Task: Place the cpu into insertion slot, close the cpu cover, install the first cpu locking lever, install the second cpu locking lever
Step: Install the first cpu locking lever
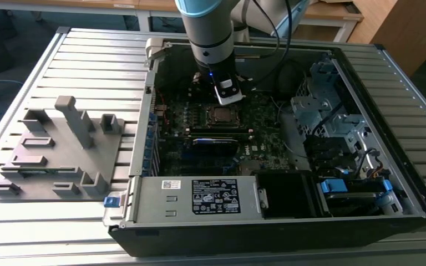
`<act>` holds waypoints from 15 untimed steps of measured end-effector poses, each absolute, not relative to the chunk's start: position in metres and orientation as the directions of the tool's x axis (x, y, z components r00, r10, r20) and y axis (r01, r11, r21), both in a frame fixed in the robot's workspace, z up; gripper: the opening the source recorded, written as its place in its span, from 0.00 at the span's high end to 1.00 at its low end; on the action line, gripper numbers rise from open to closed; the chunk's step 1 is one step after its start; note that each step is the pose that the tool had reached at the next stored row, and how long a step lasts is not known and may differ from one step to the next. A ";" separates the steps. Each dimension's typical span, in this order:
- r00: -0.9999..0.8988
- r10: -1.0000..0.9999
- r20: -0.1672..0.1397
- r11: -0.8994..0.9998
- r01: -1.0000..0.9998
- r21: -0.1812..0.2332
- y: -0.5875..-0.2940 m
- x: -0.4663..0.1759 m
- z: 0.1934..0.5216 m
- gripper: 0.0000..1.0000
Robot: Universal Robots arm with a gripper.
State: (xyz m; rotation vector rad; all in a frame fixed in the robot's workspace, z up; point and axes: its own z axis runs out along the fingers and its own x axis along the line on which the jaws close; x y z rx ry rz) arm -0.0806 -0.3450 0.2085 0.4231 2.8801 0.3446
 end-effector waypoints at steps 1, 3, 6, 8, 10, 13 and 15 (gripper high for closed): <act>-0.937 0.305 -0.172 0.931 0.256 0.259 -0.345 -0.081 0.209 0.90; -0.937 0.305 -0.172 0.932 0.256 0.258 -0.345 -0.081 0.209 0.90; -0.937 0.305 -0.172 0.932 0.256 0.258 -0.345 -0.081 0.209 0.90; -0.937 0.304 -0.173 0.932 0.256 0.255 -0.345 -0.081 0.208 0.90; -0.937 0.303 -0.175 0.934 0.256 0.249 -0.345 -0.081 0.209 0.90; -0.937 0.303 -0.175 0.935 0.256 0.247 -0.345 -0.081 0.209 0.90; -0.937 0.303 -0.175 0.935 0.256 0.247 -0.345 -0.081 0.209 0.90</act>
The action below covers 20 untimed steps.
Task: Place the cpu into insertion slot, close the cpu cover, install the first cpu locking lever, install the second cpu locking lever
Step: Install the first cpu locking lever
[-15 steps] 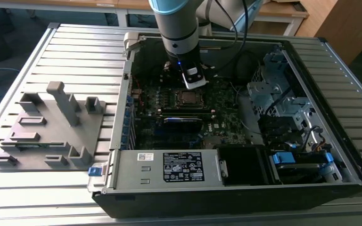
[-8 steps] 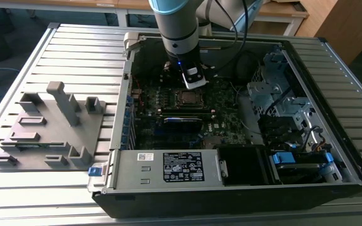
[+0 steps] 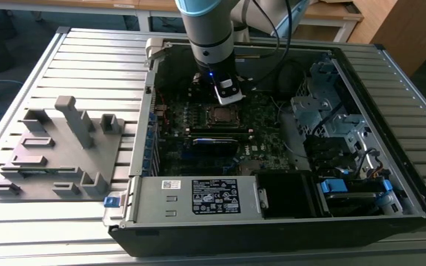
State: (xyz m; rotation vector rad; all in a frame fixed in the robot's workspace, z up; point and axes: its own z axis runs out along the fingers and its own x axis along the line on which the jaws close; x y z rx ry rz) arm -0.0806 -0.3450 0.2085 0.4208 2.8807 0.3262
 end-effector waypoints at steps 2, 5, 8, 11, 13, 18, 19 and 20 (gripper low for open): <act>-0.937 0.303 -0.175 0.935 0.256 0.247 -0.345 -0.081 0.209 0.90; -0.937 0.303 -0.175 0.935 0.256 0.247 -0.345 -0.081 0.209 0.90; -0.937 0.303 -0.175 0.935 0.256 0.247 -0.345 -0.081 0.209 0.90; -0.937 0.303 -0.176 0.935 0.256 0.246 -0.345 -0.081 0.209 0.90; -0.937 0.302 -0.177 0.936 0.256 0.242 -0.345 -0.081 0.209 0.90; -0.937 0.299 -0.182 0.940 0.256 0.227 -0.345 -0.081 0.209 0.90; -0.937 0.299 -0.182 0.940 0.256 0.227 -0.345 -0.081 0.209 0.90; -0.937 0.299 -0.182 0.940 0.256 0.226 -0.345 -0.081 0.209 0.90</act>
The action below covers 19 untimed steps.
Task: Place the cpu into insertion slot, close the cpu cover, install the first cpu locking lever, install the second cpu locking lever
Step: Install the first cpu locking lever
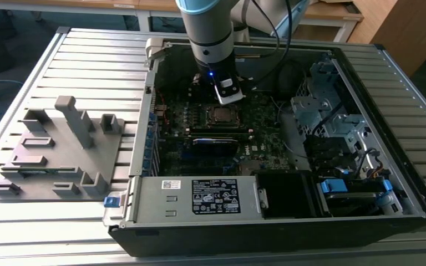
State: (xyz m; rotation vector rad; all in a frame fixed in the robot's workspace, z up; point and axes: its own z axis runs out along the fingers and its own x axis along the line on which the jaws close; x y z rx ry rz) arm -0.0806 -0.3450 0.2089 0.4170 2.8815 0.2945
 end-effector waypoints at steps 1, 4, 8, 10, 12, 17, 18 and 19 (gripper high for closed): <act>-0.937 0.299 -0.182 0.940 0.256 0.225 -0.345 -0.081 0.209 0.90; -0.937 0.298 -0.184 0.941 0.256 0.220 -0.345 -0.081 0.209 0.90; -0.937 0.297 -0.184 0.942 0.256 0.219 -0.345 -0.081 0.209 0.90; -0.937 0.297 -0.184 0.942 0.256 0.219 -0.345 -0.081 0.209 0.90; -0.937 0.297 -0.185 0.942 0.256 0.218 -0.345 -0.081 0.209 0.90; -0.937 0.295 -0.188 0.944 0.256 0.207 -0.345 -0.081 0.209 0.90; -0.937 0.295 -0.189 0.945 0.256 0.203 -0.345 -0.081 0.209 0.90; -0.937 0.294 -0.190 0.946 0.256 0.200 -0.345 -0.081 0.209 0.90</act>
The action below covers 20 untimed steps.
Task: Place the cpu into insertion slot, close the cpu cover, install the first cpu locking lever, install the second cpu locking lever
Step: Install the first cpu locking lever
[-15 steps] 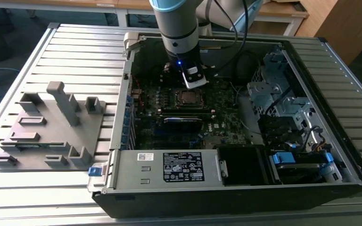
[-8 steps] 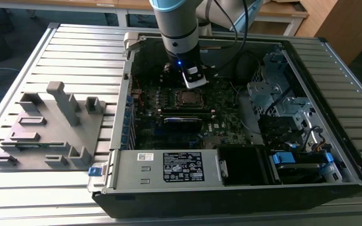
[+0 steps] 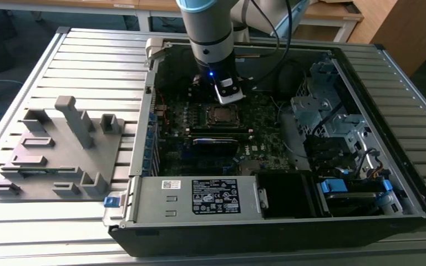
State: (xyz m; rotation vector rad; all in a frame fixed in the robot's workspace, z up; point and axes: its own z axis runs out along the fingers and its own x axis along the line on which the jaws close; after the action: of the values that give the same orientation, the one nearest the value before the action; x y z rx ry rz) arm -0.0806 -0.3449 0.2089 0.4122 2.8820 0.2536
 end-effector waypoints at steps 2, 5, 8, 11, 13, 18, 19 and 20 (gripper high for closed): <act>-0.937 0.292 -0.192 0.947 0.256 0.193 -0.345 -0.081 0.209 0.90; -0.937 0.292 -0.193 0.947 0.256 0.192 -0.345 -0.081 0.209 0.90; -0.937 0.291 -0.191 0.948 0.257 0.187 -0.345 -0.081 0.209 0.90; -0.941 0.290 -0.175 0.950 0.260 0.175 -0.345 -0.080 0.208 0.90; -0.945 0.290 -0.154 0.950 0.264 0.167 -0.345 -0.080 0.208 0.90; -0.952 0.289 -0.104 0.951 0.272 0.147 -0.345 -0.080 0.208 0.90; -0.952 0.289 -0.103 0.951 0.273 0.147 -0.345 -0.080 0.208 0.90; -0.952 0.289 -0.103 0.951 0.273 0.147 -0.345 -0.080 0.208 0.90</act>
State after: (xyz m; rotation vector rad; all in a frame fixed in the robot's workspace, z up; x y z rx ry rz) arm -0.0800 -0.3450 0.2075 0.4307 2.9806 0.1984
